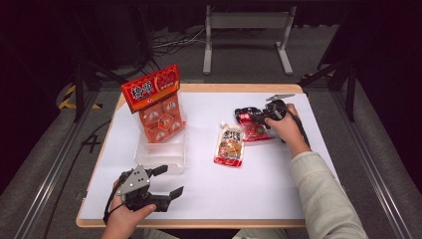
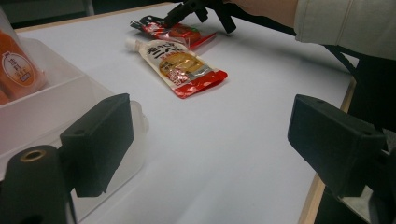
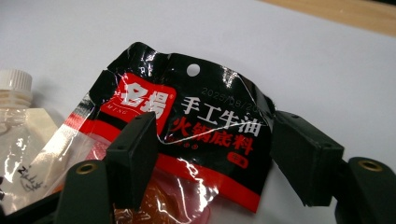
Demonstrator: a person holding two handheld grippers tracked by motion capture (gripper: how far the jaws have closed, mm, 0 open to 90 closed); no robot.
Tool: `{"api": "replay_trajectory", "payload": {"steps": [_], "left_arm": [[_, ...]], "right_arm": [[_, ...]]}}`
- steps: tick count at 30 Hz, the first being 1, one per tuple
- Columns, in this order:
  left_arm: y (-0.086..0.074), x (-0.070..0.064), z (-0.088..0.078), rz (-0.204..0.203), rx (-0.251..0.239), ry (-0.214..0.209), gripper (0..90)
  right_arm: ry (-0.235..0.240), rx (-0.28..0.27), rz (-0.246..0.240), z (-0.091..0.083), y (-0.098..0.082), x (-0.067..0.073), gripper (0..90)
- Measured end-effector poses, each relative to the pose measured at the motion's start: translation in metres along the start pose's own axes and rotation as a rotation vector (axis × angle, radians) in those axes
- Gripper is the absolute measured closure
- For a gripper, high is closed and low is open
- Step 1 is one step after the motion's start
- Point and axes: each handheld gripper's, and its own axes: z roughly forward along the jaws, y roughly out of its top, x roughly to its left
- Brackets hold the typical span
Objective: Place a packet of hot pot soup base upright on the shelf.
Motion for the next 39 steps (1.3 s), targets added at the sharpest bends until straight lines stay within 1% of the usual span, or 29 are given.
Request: {"api": "replay_trajectory", "payload": {"steps": [1, 2, 5, 7, 8, 9, 10, 11, 14, 15, 16, 18, 19, 22, 23, 24, 25, 27, 28, 29, 30, 31, 32, 34, 35, 36, 37, 38, 39], "left_arm": [[0.0, 0.0, 0.0, -0.004, 0.002, -0.002, 15.5], [0.0, 0.001, 0.001, -0.002, 0.004, -0.001, 15.4], [0.0, 0.0, 0.002, 0.0, 0.009, -0.001, 15.3], [0.0, 0.0, 0.002, 0.002, 0.01, -0.004, 15.2], [0.0, 0.0, 0.002, 0.002, 0.01, -0.004, 15.1], [0.001, 0.0, 0.002, 0.002, 0.008, -0.001, 15.0], [0.001, 0.0, 0.002, 0.002, 0.008, -0.001, 15.0], [0.001, 0.001, 0.004, -0.002, 0.015, -0.004, 14.9], [0.0, 0.002, 0.005, -0.003, 0.019, -0.004, 14.9], [0.0, 0.002, 0.005, -0.005, 0.022, -0.005, 14.9], [0.0, 0.002, 0.006, -0.003, 0.026, -0.005, 14.8], [0.0, 0.003, 0.007, 0.001, 0.03, -0.01, 14.8], [-0.001, 0.004, 0.007, 0.009, 0.038, -0.008, 15.6], [-0.002, 0.006, 0.009, -0.002, 0.041, -0.015, 15.6], [-0.002, 0.006, 0.009, -0.014, 0.039, -0.019, 15.5], [-0.002, 0.006, 0.009, -0.016, 0.038, -0.017, 15.4], [-0.002, 0.007, 0.009, -0.015, 0.034, -0.017, 15.4], [-0.001, 0.008, 0.008, -0.022, 0.03, -0.019, 15.4], [0.0, 0.009, 0.008, -0.018, 0.028, -0.017, 15.4], [0.0, 0.009, 0.008, -0.021, 0.022, -0.018, 15.4], [0.0, 0.009, 0.008, -0.021, 0.022, -0.018, 15.4], [0.0, 0.01, 0.007, -0.028, 0.014, -0.018, 15.5], [0.0, 0.01, 0.007, -0.028, 0.014, -0.018, 15.5], [0.001, 0.01, 0.007, -0.022, 0.01, -0.016, 15.5], [0.002, 0.01, 0.007, -0.024, 0.007, -0.016, 15.5], [0.002, 0.01, 0.007, -0.024, 0.007, -0.016, 15.4], [0.002, 0.01, 0.007, -0.024, 0.007, -0.02, 15.4], [0.003, 0.01, 0.007, -0.022, 0.007, -0.018, 15.5], [0.003, 0.01, 0.007, -0.022, 0.006, -0.019, 15.5]], "right_arm": [[-0.001, 0.004, 0.024, 0.002, 0.0, 0.0, 30.6], [-0.013, 0.002, 0.047, 0.004, -0.001, 0.001, 30.3], [-0.029, 0.016, 0.047, 0.005, 0.001, 0.003, 31.2], [-0.052, 0.008, 0.033, 0.005, -0.001, 0.004, 36.2], [-0.064, 0.007, 0.025, 0.005, -0.002, 0.005, 40.1], [-0.077, 0.006, 0.008, 0.004, -0.003, 0.005, 46.3], [-0.077, 0.006, 0.008, 0.004, -0.003, 0.005, 46.3], [-0.109, -0.006, -0.013, 0.004, -0.004, 0.005, 52.2], [-0.125, -0.008, -0.011, 0.004, -0.005, 0.006, 54.9], [-0.131, -0.01, -0.007, 0.004, -0.005, 0.007, 57.4], [-0.137, -0.013, -0.01, 0.004, -0.005, 0.007, 62.3], [-0.15, -0.011, -0.048, 0.002, -0.006, 0.007, 77.3], [-0.158, -0.005, -0.083, 0.001, -0.006, 0.008, 83.0], [-0.179, 0.025, -0.157, 0.001, -0.003, 0.014, 89.9], [-0.187, 0.031, -0.177, 0.002, -0.003, 0.015, 90.0], [-0.194, 0.038, -0.197, 0.002, -0.002, 0.016, 90.0], [-0.195, 0.038, -0.197, 0.002, -0.002, 0.017, 90.0], [-0.178, 0.033, -0.166, 0.0, -0.002, 0.014, 90.0], [-0.165, 0.034, -0.152, -0.001, -0.002, 0.013, 90.0], [-0.145, 0.042, -0.122, -0.003, -0.001, 0.012, 90.0], [-0.145, 0.042, -0.122, -0.003, -0.001, 0.012, 90.0], [-0.121, 0.01, -0.092, -0.008, 0.001, 0.012, 90.0], [-0.117, -0.001, -0.088, -0.01, 0.002, 0.012, 90.0], [-0.098, -0.041, -0.076, -0.017, 0.006, 0.014, 90.0], [-0.091, -0.052, -0.076, -0.021, 0.008, 0.015, 90.0], [-0.091, -0.052, -0.076, -0.021, 0.008, 0.015, 90.0], [-0.086, -0.061, -0.082, -0.027, 0.01, 0.016, 90.0], [-0.066, -0.081, -0.082, -0.036, 0.014, 0.018, 90.0], [-0.066, -0.081, -0.082, -0.036, 0.014, 0.018, 90.0]]}}
